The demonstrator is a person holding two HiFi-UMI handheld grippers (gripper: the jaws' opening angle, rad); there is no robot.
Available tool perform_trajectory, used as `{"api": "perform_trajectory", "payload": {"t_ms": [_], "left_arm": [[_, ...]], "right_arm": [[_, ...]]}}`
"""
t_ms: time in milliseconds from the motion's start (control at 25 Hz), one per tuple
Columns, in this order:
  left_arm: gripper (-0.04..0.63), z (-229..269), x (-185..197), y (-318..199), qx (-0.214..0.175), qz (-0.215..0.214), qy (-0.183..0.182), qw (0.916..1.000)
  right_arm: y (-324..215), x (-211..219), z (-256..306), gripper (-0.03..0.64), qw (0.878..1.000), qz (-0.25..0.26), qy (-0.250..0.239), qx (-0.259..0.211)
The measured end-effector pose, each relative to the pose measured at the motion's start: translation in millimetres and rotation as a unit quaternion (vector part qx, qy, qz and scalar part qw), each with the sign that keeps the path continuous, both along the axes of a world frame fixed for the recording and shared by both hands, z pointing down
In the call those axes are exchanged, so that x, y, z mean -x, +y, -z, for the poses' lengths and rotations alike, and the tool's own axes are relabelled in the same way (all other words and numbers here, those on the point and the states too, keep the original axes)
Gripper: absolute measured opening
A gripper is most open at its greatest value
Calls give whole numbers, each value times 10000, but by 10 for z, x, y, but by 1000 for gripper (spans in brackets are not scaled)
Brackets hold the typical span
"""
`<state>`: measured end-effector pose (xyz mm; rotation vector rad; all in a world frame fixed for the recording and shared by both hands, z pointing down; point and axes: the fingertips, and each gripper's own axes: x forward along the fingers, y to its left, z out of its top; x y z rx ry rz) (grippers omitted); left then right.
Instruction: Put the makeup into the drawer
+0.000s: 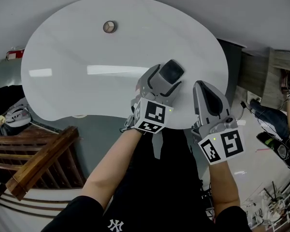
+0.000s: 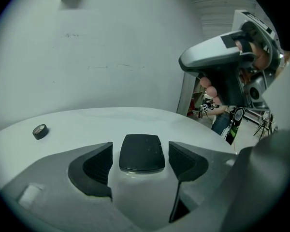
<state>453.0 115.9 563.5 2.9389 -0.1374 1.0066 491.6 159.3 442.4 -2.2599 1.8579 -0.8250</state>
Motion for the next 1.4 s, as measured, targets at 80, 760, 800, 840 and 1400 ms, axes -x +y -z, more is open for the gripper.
{"api": "perform_trajectory", "payload": {"t_ms": [80, 760, 800, 840, 1400], "left_arm": [[347, -32, -8, 8, 42, -16, -54, 10000], [345, -231, -87, 1, 39, -92, -594, 9982], [345, -228, -84, -3, 29, -102, -589, 9982], [344, -224, -81, -6, 19, -115, -580, 9982], [328, -137, -53, -3, 217, -112, -455, 9987]], "right_arm": [[1, -4, -16, 14, 10000, -3, -12, 17], [-38, -136, -137, 14, 9998, -54, -51, 157], [-43, -137, -139, 14, 9998, -57, -54, 163], [-48, -136, -141, 14, 9998, -58, -57, 171], [-60, -126, -90, 14, 9998, -33, -48, 181]]}}
